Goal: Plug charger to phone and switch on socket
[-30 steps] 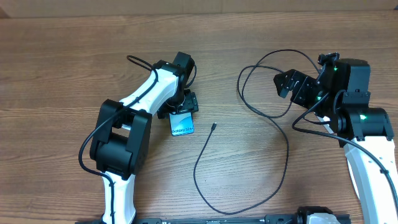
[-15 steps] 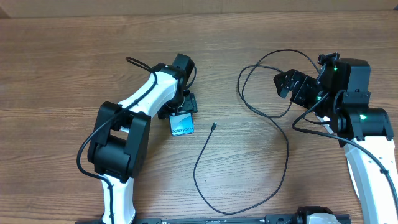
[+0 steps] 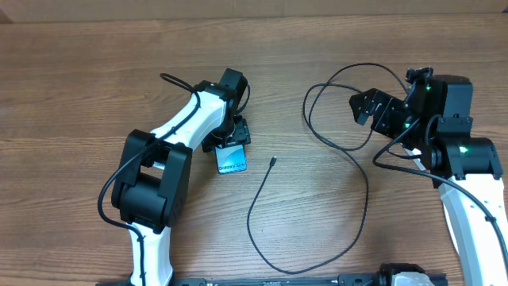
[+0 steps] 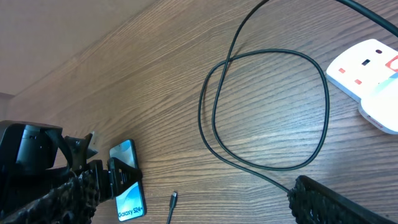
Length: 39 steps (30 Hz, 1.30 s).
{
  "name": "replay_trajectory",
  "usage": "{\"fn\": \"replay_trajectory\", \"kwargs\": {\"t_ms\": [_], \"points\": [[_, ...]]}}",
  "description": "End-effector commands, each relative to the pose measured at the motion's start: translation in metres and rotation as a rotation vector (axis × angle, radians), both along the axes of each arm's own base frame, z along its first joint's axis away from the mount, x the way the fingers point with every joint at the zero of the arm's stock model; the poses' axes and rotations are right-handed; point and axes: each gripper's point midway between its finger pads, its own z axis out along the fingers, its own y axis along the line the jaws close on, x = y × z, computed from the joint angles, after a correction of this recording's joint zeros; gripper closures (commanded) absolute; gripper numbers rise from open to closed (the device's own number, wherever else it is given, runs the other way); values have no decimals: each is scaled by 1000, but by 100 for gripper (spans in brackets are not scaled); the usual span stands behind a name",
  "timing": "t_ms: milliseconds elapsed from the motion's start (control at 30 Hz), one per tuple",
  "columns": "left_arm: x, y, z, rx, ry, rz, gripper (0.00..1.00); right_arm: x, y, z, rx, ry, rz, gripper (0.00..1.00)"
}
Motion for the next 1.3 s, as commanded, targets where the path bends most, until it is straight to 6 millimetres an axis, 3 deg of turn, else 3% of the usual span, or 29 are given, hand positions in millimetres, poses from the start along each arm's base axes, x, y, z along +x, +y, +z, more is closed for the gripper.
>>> {"fn": "replay_trajectory", "kwargs": {"t_ms": [0, 433, 667, 967, 1267], "points": [[-19, -2, -28, -1, 106, -2, 25, 2, 0, 4, -1, -9, -4, 0], [13, -3, 20, -43, 71, 28, 25, 2, 0, 4, -1, -9, -4, 0], [16, -8, 31, -173, 104, 26, 25, 2, 0, 4, -1, -9, -4, 0], [16, -28, 54, -521, 177, 38, 25, 2, 0, 4, -1, -9, -4, 0], [25, -41, 100, -916, 205, 79, 24, 2, 0, 4, -1, -9, -4, 0]]}}
